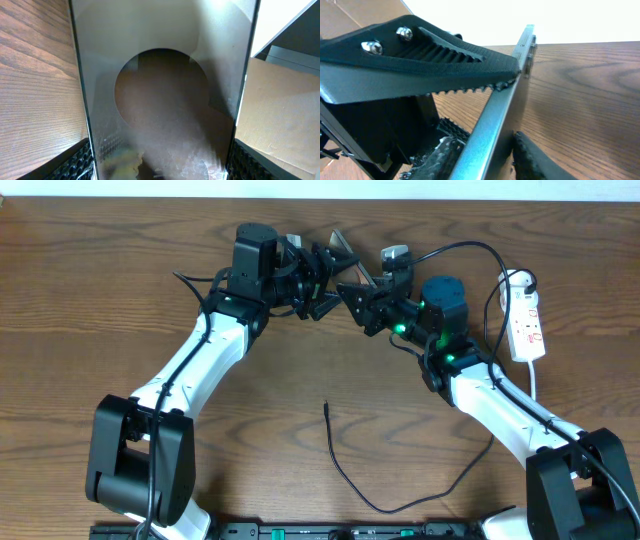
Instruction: Plug charger to phone and switch on socket
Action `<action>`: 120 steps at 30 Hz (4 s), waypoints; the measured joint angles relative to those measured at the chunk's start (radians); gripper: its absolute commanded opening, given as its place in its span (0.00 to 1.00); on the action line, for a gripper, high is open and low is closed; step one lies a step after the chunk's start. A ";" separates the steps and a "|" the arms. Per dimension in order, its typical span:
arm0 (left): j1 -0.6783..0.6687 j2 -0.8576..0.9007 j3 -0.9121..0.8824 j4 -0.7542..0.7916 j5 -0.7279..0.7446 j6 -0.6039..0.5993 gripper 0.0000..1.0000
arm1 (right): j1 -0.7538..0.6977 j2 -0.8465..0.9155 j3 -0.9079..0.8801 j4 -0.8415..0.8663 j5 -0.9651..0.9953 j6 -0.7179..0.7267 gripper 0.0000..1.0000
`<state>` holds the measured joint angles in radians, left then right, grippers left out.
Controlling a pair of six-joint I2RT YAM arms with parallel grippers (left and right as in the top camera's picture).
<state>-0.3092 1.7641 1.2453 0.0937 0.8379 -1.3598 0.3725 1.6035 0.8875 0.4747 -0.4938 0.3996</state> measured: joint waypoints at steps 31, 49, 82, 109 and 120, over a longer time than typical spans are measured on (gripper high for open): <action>0.023 -0.005 0.000 0.015 0.034 0.003 0.95 | -0.002 0.006 0.000 -0.002 0.038 -0.010 0.01; 0.225 -0.014 0.000 0.269 0.404 -0.012 0.96 | -0.088 0.012 0.010 0.042 0.088 0.199 0.01; 0.320 -0.014 0.000 0.322 0.479 0.231 0.96 | 0.082 0.012 0.010 0.281 0.124 1.238 0.01; 0.209 -0.014 0.000 0.323 0.236 0.251 0.47 | 0.176 0.012 0.010 0.336 0.208 1.302 0.01; 0.200 -0.014 0.000 0.323 0.179 0.205 0.46 | 0.198 0.012 0.010 0.335 0.258 1.311 0.01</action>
<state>-0.1093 1.7500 1.2457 0.4168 1.0172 -1.1549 0.5701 1.6154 0.8970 0.8097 -0.2356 1.7107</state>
